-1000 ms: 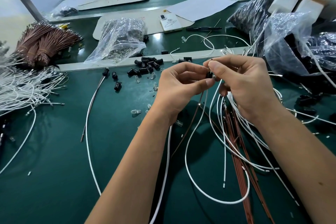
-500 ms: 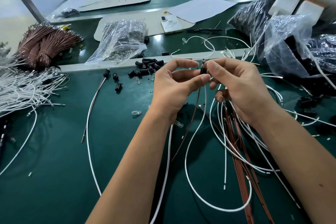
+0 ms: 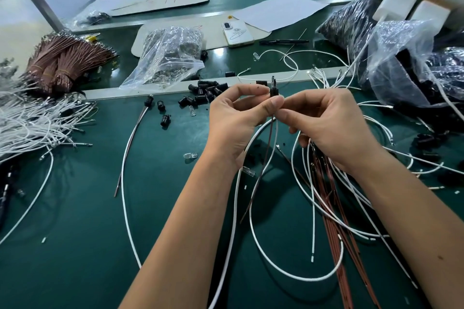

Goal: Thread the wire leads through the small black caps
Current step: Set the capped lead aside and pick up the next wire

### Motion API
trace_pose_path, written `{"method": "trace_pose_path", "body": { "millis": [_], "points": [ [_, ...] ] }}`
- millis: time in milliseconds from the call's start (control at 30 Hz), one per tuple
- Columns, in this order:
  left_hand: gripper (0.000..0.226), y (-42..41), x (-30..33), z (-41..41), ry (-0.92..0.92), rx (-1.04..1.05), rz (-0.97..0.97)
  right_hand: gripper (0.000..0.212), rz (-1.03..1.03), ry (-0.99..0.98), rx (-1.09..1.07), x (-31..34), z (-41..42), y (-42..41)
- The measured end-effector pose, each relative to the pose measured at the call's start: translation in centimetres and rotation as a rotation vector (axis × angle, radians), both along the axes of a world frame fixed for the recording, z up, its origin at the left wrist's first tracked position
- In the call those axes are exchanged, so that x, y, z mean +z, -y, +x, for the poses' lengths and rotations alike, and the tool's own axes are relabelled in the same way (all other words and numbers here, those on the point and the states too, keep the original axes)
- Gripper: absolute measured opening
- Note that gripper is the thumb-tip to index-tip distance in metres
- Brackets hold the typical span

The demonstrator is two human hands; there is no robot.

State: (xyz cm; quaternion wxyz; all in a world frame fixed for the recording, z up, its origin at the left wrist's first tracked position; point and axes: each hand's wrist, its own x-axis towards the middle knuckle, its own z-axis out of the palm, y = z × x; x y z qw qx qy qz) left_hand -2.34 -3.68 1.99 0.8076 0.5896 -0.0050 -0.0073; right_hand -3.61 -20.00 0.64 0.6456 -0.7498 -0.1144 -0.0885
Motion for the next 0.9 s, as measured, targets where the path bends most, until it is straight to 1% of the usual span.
{"method": "trace_pose_path", "body": {
  "millis": [167, 400, 600, 700, 900],
  "points": [
    [0.023, -0.02, 0.06, -0.02, 0.016, -0.017, 0.003, 0.006, 0.005, 0.016, -0.014, -0.18, 0.14, -0.16],
    [0.025, 0.08, 0.19, -0.12, 0.036, 0.003, -0.024, 0.008, 0.001, -0.037, 0.033, -0.16, 0.18, -0.09],
    [0.025, 0.10, 0.35, -0.17, 0.035, 0.012, -0.045, 0.009, -0.003, -0.021, 0.042, 0.00, -0.04, -0.30],
    [0.024, 0.06, 0.38, -0.17, 0.038, 0.002, -0.047, 0.017, 0.016, -0.010, 0.029, 0.12, -0.21, -0.34],
    [0.024, -0.07, 0.64, -0.33, 0.010, -0.061, -0.059, 0.023, 0.065, -0.024, 0.021, 0.23, -0.12, -0.19]
  ]
}}
